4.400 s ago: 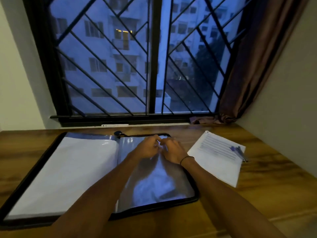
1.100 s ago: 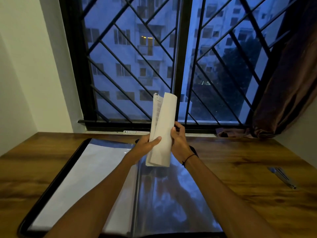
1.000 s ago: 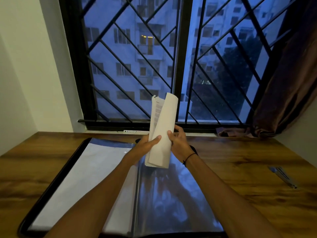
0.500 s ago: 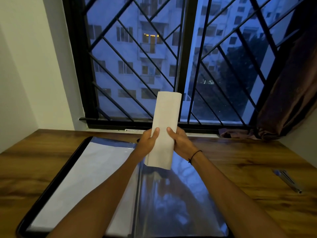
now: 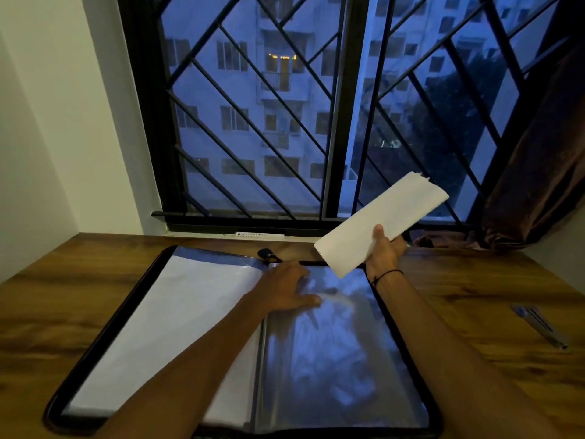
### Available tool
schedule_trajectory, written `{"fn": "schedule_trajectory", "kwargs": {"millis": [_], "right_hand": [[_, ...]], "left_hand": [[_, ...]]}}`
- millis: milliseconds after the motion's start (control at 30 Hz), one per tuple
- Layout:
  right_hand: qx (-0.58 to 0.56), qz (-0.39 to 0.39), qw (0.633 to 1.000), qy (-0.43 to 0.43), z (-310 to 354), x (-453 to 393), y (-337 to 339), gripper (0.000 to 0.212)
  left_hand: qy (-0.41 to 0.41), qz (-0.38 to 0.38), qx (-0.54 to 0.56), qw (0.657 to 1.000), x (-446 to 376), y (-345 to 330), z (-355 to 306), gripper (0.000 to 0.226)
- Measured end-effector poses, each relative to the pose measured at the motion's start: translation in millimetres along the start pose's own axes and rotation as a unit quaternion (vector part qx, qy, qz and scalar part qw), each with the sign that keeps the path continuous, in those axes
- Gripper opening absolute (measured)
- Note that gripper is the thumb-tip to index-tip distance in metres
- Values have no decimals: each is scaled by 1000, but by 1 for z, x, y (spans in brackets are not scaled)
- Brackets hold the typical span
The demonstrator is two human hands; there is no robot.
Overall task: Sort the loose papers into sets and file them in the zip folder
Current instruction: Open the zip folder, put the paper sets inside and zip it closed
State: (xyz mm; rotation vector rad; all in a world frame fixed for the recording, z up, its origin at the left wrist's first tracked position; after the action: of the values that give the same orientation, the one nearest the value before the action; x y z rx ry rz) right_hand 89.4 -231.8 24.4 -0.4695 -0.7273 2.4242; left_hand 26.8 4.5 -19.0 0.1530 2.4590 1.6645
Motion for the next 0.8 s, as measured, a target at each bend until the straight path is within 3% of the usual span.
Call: {"fn": "schedule_trajectory", "kwargs": {"millis": [133, 300, 400, 533, 800], "right_hand": [[1, -17, 1000, -1, 4, 2, 5, 36], [-2, -12, 1000, -6, 5, 0, 7, 36], [2, -4, 1000, -4, 9, -3, 8, 31], [-3, 1, 1000, -1, 13, -6, 8, 29], [-4, 4, 1000, 5, 10, -3, 7, 21]], "left_hand": [[18, 5, -9, 1000, -9, -3, -2, 76], [0, 0, -25, 1000, -16, -7, -14, 38], [-27, -8, -9, 1000, -17, -9, -13, 40], [-3, -12, 32, 999, -17, -9, -5, 59], [33, -68, 61, 995, -21, -11, -4, 51]]}}
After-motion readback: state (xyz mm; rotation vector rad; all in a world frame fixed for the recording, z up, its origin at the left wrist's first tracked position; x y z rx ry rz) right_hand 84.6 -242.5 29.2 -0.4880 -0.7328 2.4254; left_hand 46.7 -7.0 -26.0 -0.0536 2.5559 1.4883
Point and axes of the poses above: each hand's wrist, its own x-axis away from the middle knuckle, its own y-axis out of the back of the hand, z = x × y, the point moved 2 cm from there along -x, towards the middle knuckle, and after that the axes turned 12 degrees about y, right-handed, at the moved point
